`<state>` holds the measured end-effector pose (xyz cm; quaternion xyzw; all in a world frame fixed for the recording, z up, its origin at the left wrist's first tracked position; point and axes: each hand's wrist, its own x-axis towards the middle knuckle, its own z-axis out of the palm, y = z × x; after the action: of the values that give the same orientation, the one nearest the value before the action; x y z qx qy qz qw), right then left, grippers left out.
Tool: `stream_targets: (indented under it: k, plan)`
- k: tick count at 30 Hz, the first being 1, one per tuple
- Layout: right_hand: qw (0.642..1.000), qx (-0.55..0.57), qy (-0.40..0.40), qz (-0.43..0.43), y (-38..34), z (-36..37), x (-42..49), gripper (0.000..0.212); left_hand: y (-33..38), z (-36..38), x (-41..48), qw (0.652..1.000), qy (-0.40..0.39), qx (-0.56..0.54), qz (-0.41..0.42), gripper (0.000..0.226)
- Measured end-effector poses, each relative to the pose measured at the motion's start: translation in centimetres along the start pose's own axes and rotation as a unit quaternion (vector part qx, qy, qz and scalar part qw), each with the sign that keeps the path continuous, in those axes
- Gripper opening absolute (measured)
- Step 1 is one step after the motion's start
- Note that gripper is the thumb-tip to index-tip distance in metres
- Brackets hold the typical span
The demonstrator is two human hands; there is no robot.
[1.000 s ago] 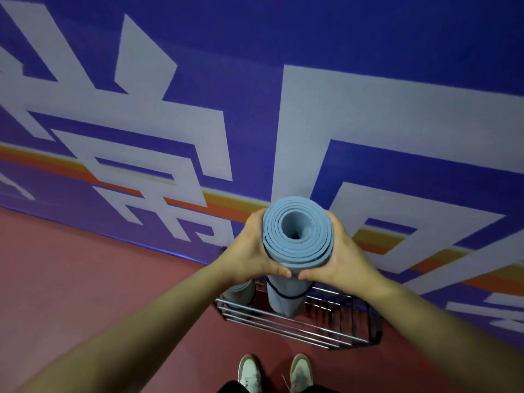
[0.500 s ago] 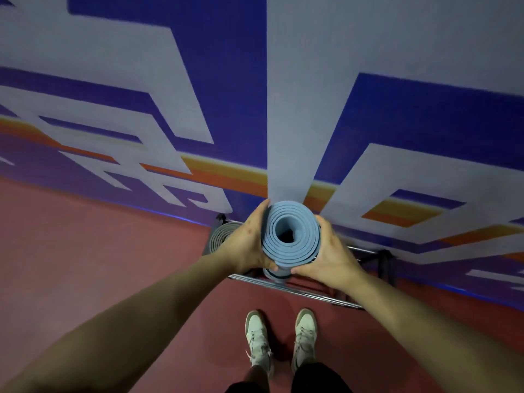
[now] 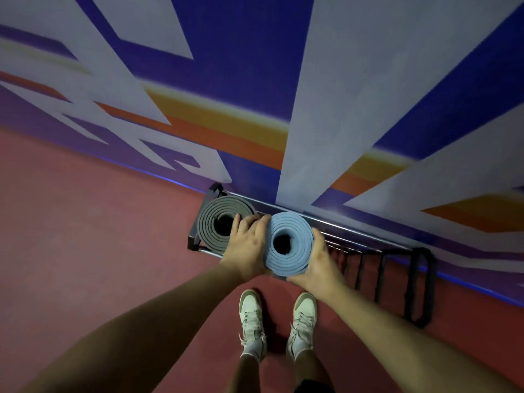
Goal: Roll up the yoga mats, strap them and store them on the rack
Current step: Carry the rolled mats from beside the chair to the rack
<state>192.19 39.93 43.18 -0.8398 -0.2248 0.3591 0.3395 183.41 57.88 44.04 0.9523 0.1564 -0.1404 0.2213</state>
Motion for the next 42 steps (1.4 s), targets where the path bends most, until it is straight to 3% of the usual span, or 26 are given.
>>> stream_targets:
  k: [6, 14, 25, 33, 37, 42]
  plan:
    - [1.0, 0.006, -0.009, -0.017, 1.1, 1.8, 3.6, 0.131, -1.3, 0.5, 2.0, 0.991, 0.01, 0.129, -0.045, 0.126]
    - [0.996, -0.063, -0.065, 0.023, 0.3, 1.3, 1.8, 0.143, 1.3, 0.2, -0.4, 0.989, -0.055, 0.122, -0.066, 0.136]
    - [0.98, -0.157, -0.114, 0.035, -2.7, -5.7, 0.6, 0.132, 4.8, -2.3, -3.0, 0.975, -0.121, 0.136, -0.125, 0.135]
    - [0.958, -0.256, -0.13, -0.001, -4.8, -10.7, -7.7, 0.133, 11.1, -4.8, -6.7, 0.974, -0.176, 0.132, -0.056, 0.129]
    - [0.959, -0.26, -0.111, 0.012, -5.8, -13.0, -11.6, 0.131, 13.3, -5.6, -7.5, 0.979, -0.161, 0.097, -0.076, 0.122]
    - [0.961, -0.256, -0.089, 0.053, -7.1, -14.6, -16.0, 0.13, 14.7, -5.9, -9.1, 0.978, -0.182, 0.095, -0.032, 0.118]
